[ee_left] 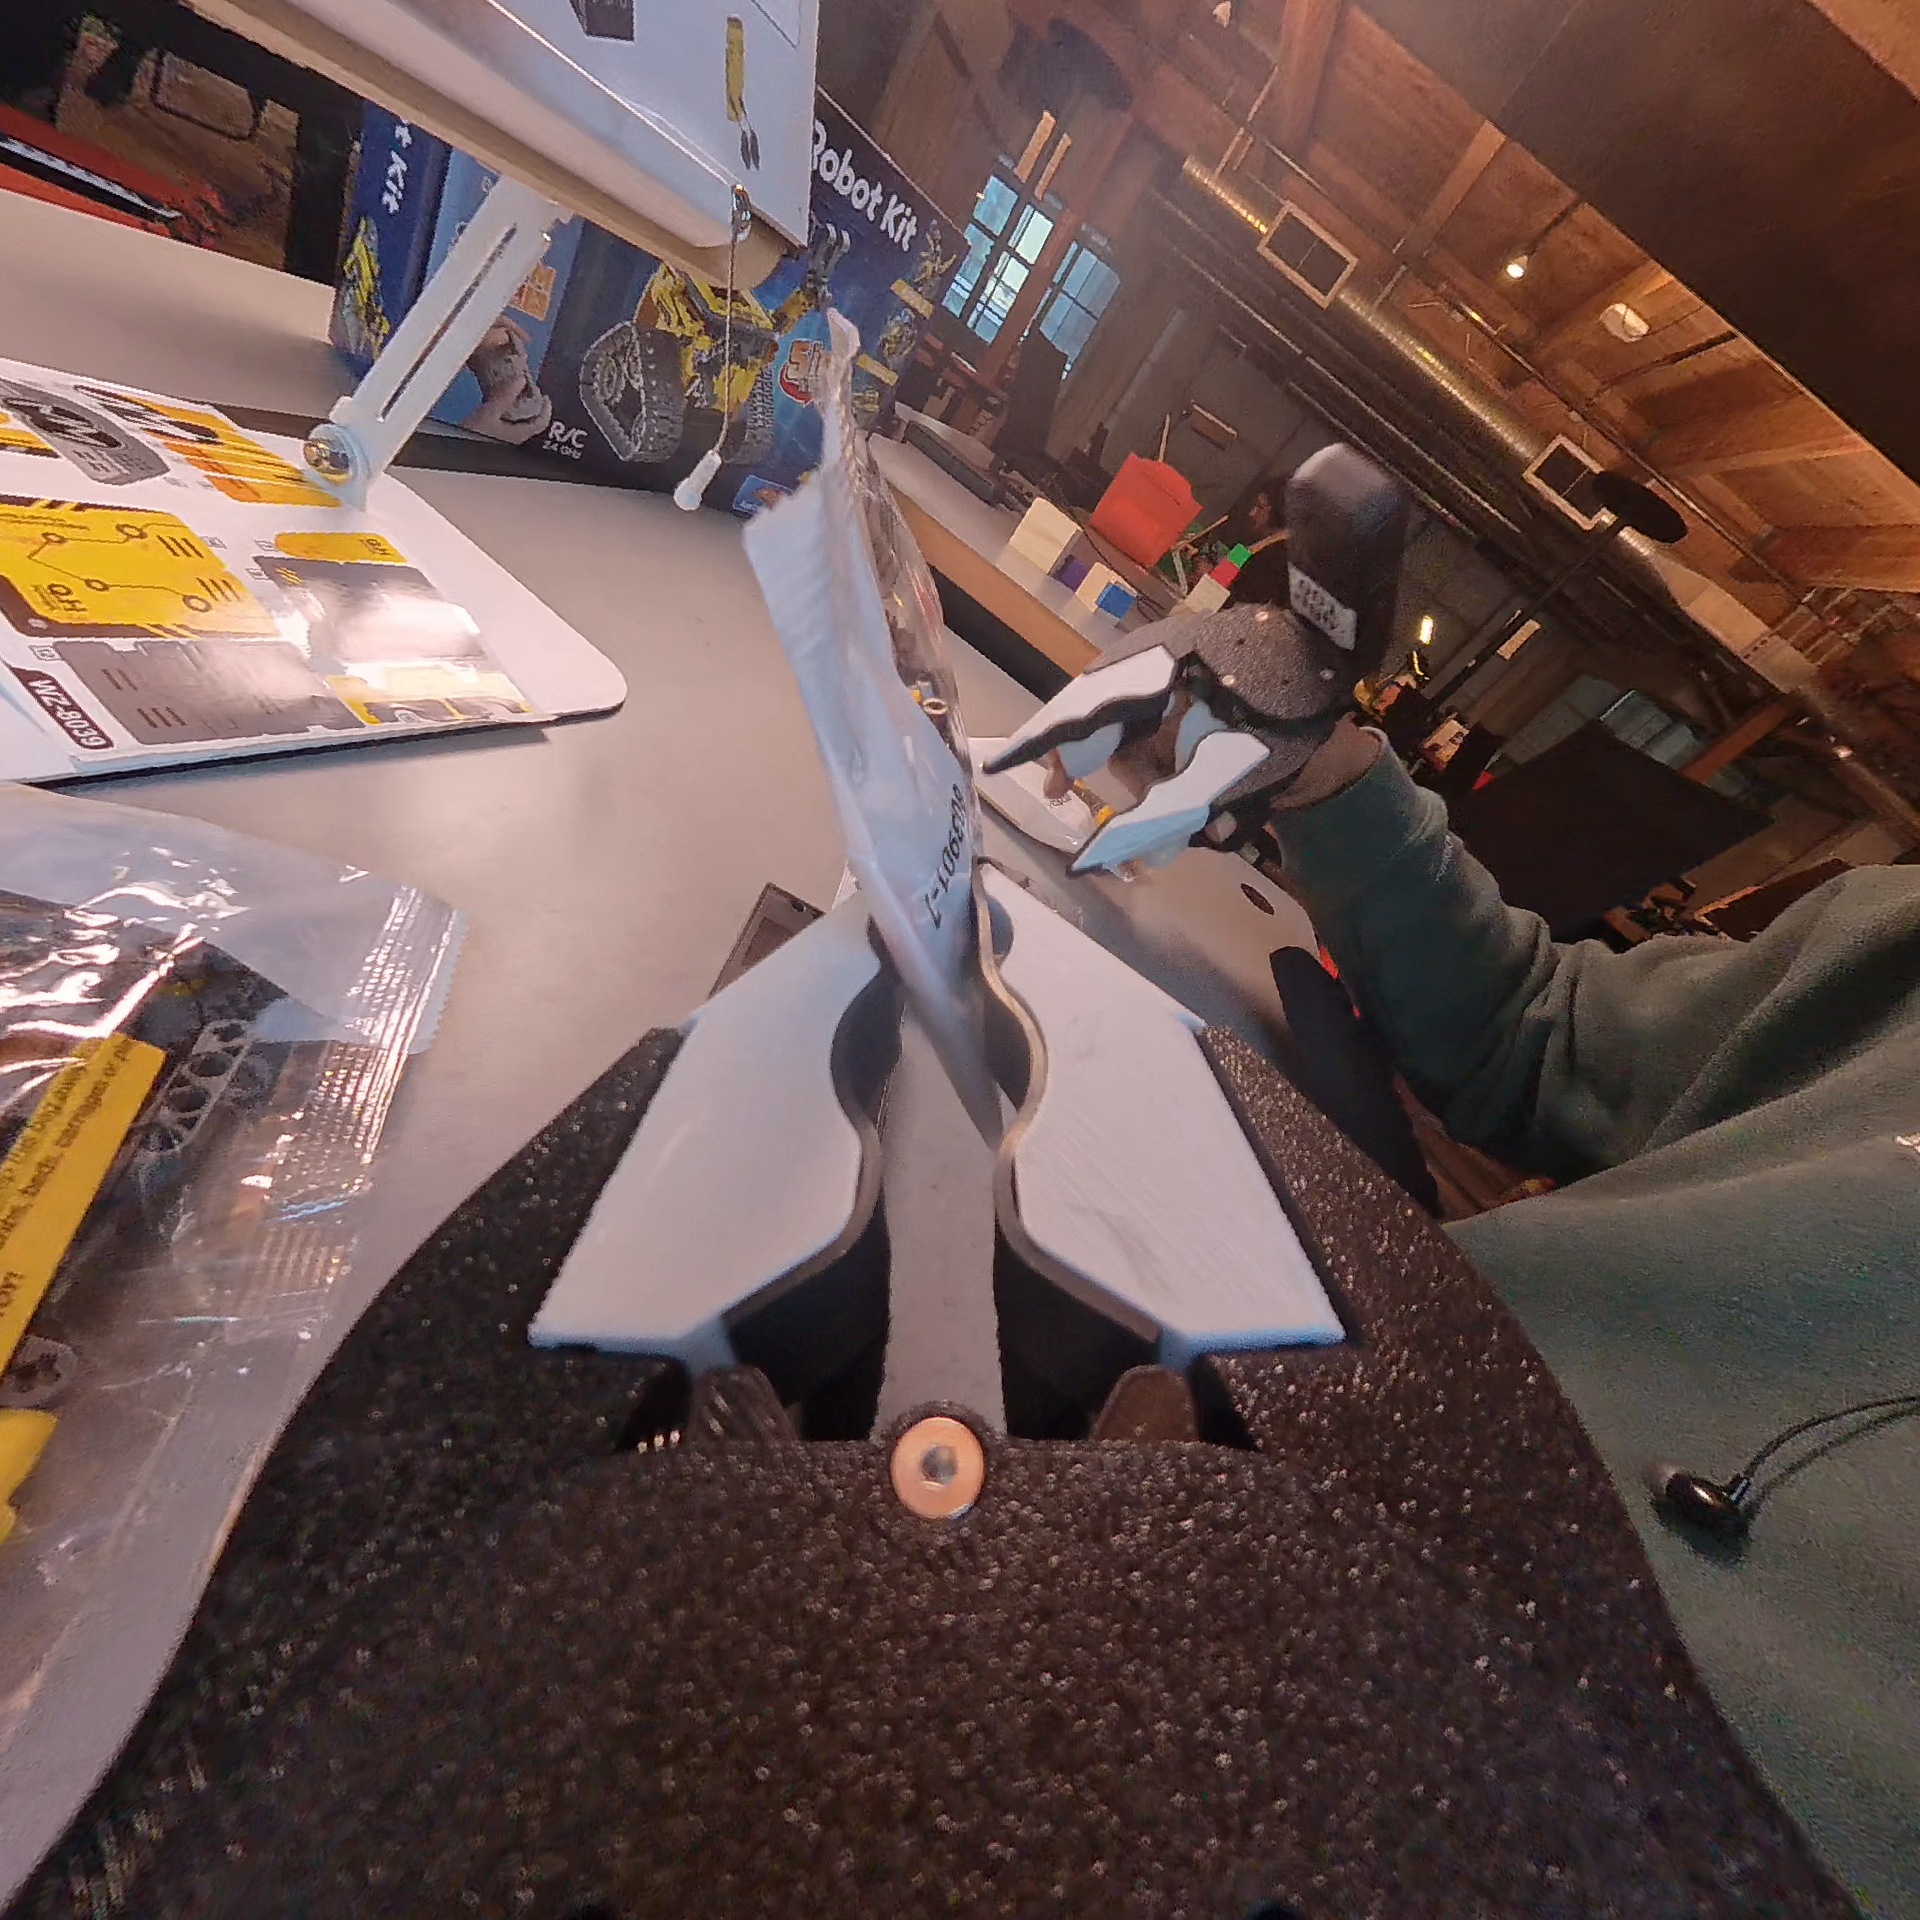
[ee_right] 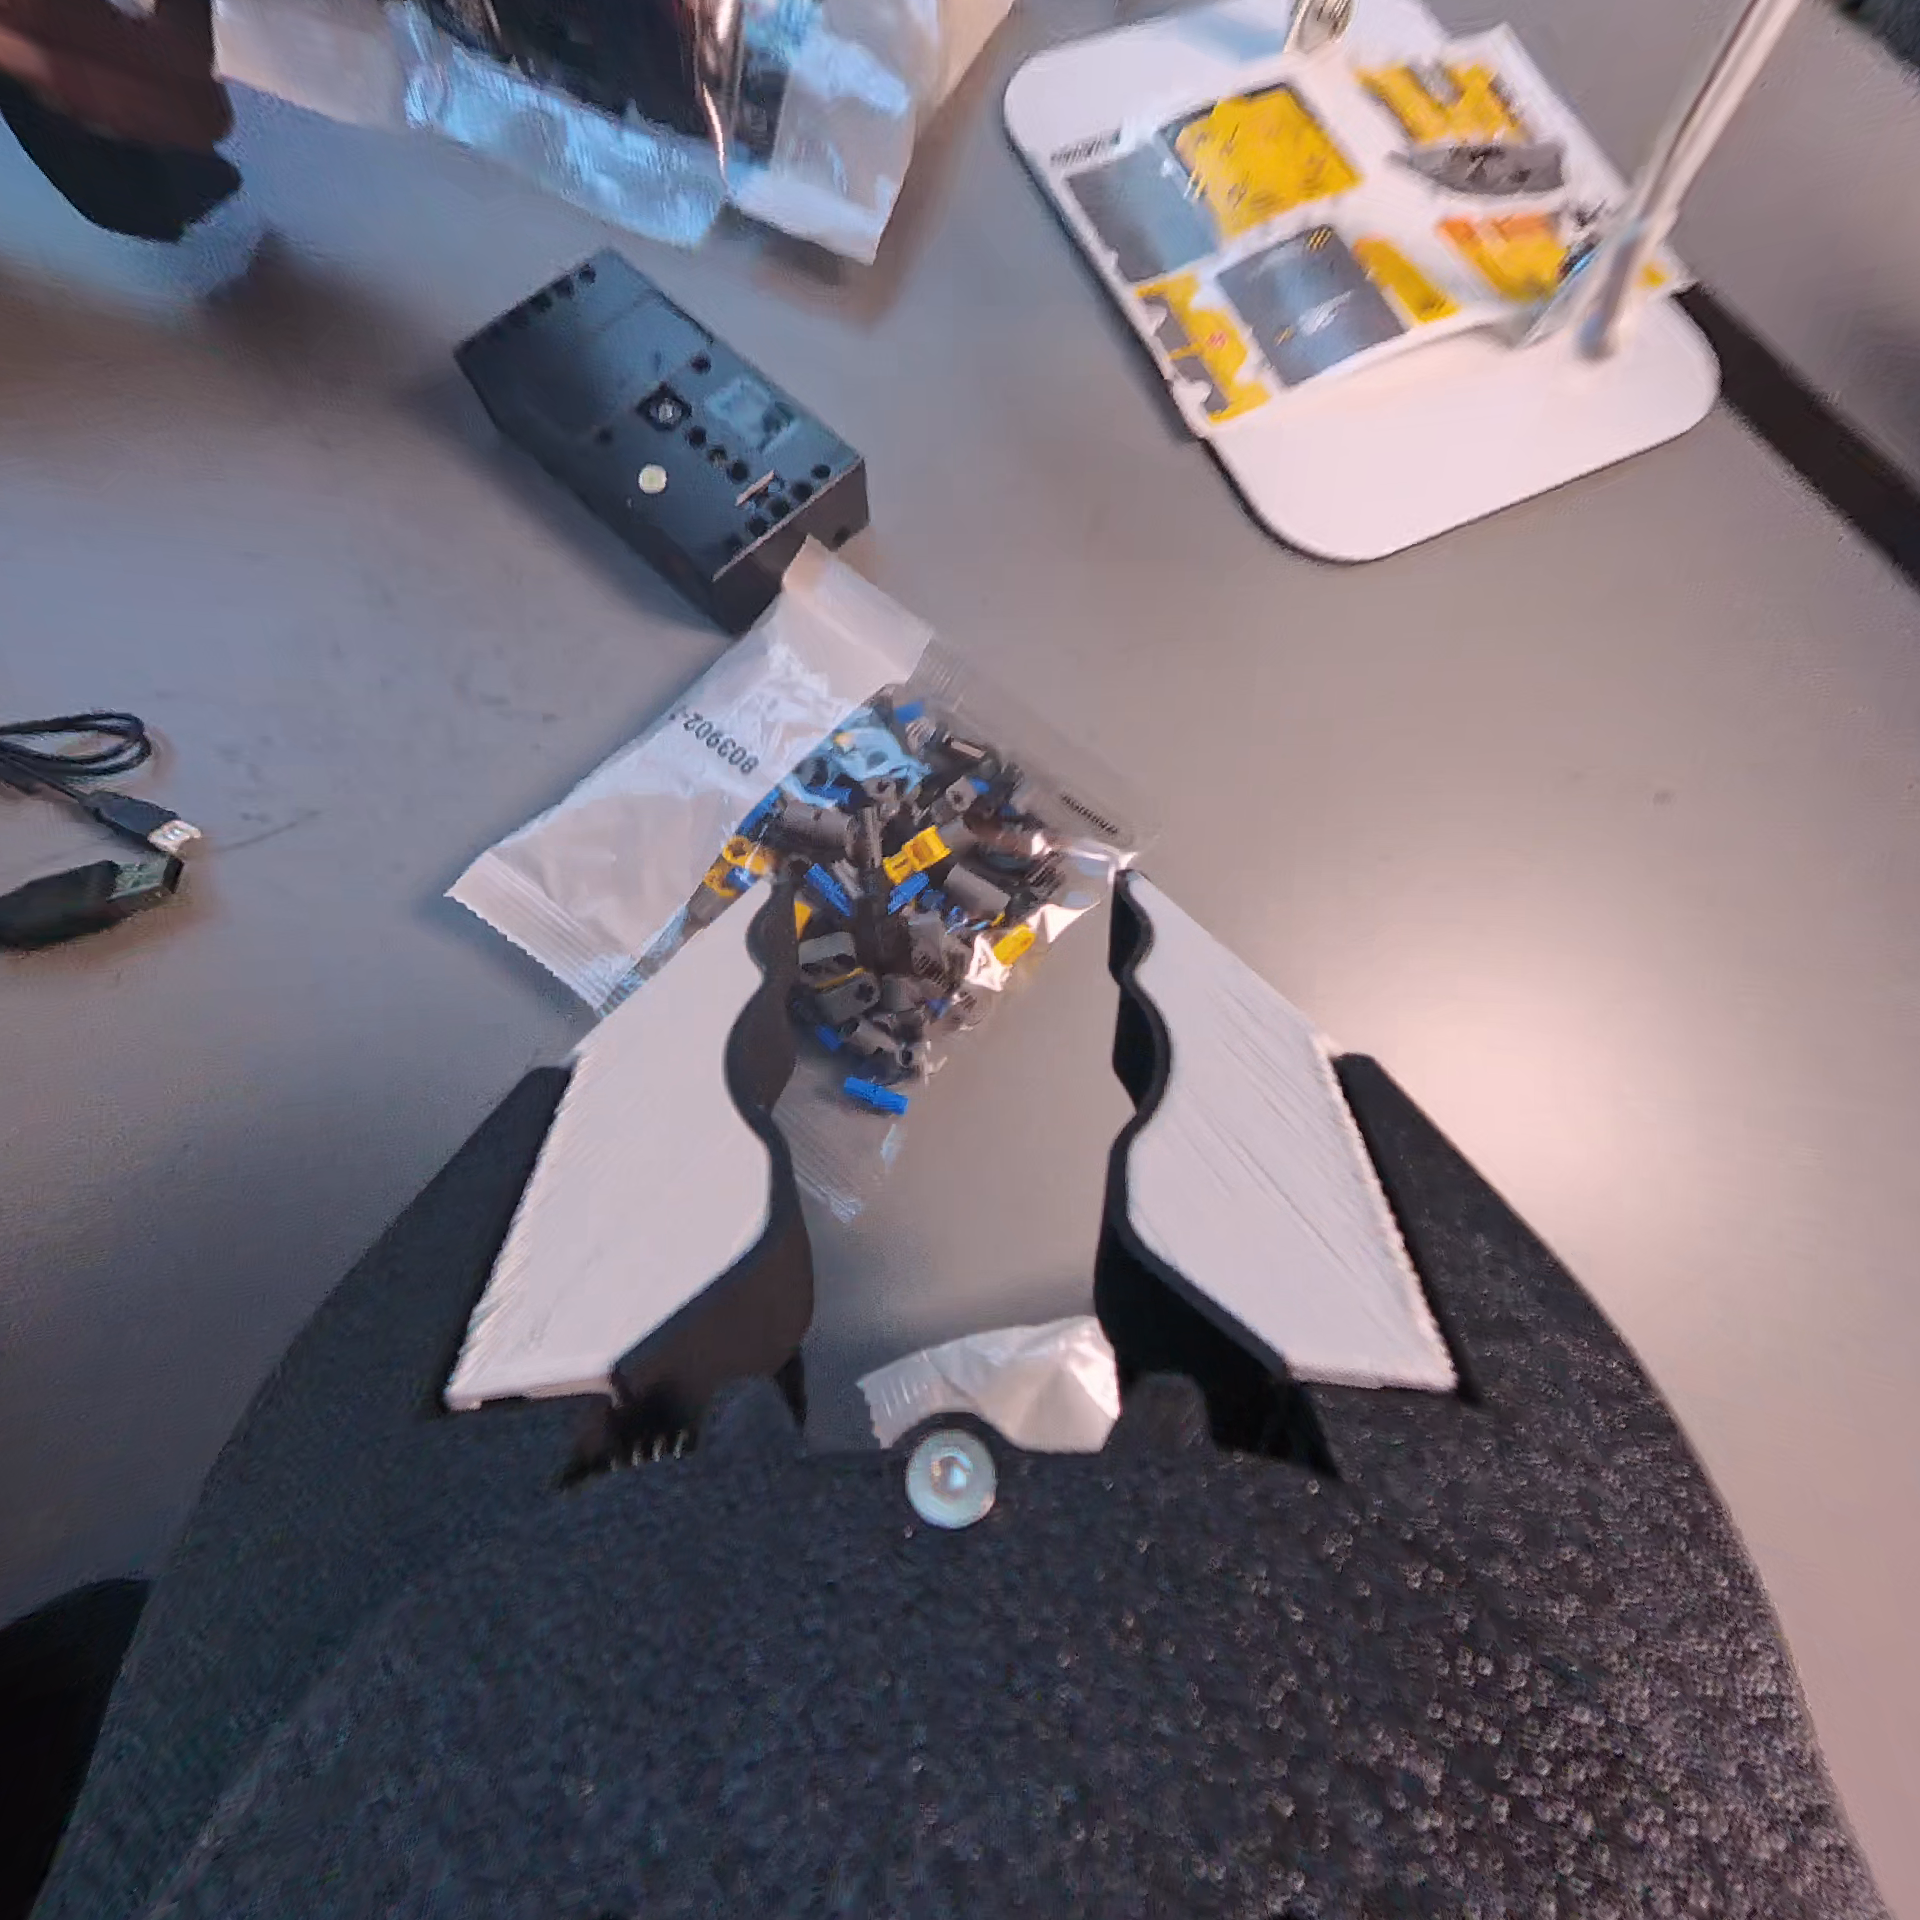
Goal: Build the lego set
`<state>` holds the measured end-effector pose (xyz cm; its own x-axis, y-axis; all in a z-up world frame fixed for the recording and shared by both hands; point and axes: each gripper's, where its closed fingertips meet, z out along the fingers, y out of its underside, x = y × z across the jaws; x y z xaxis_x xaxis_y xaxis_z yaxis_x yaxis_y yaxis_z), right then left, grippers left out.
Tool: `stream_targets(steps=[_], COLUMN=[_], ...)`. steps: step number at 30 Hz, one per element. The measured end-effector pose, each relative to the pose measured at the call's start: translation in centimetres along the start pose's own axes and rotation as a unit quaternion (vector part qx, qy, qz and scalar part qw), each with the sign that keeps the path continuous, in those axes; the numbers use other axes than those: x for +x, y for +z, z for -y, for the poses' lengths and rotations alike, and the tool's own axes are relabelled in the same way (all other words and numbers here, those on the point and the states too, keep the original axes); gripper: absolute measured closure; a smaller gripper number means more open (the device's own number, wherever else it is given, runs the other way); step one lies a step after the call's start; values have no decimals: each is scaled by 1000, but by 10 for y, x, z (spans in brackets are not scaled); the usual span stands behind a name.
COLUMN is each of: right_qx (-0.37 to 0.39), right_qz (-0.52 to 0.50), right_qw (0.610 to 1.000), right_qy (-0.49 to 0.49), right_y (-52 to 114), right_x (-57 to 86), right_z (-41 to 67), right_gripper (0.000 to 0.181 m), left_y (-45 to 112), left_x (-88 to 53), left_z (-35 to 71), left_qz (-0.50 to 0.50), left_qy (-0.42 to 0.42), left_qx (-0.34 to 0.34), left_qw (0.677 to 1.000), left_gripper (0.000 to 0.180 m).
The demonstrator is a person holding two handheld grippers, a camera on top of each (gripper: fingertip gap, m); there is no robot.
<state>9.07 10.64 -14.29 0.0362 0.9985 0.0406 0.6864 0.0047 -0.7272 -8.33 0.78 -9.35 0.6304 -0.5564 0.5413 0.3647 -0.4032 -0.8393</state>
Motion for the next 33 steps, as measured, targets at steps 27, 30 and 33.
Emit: stream_targets(steps=[27, 30, 33], right_qx=[-84, -81, -102], right_qz=[-105, -72, -29], right_qw=[977, 984, 991], right_qy=[167, 138, 82], right_y=[-71, -57, -40], right_x=[68, 40, -7], right_z=[-136, -122, -104], right_gripper=[95, 103, 104], left_y=[4, 6, 8], left_x=[9, 6, 3], left_z=[-2, -6, -10], left_qz=[-13, -11, -10], left_qy=[-1, -8, -15], left_qx=[-1, -5, -11], left_qw=[1000, 1000, 1000], left_gripper=[172, 172, 172])
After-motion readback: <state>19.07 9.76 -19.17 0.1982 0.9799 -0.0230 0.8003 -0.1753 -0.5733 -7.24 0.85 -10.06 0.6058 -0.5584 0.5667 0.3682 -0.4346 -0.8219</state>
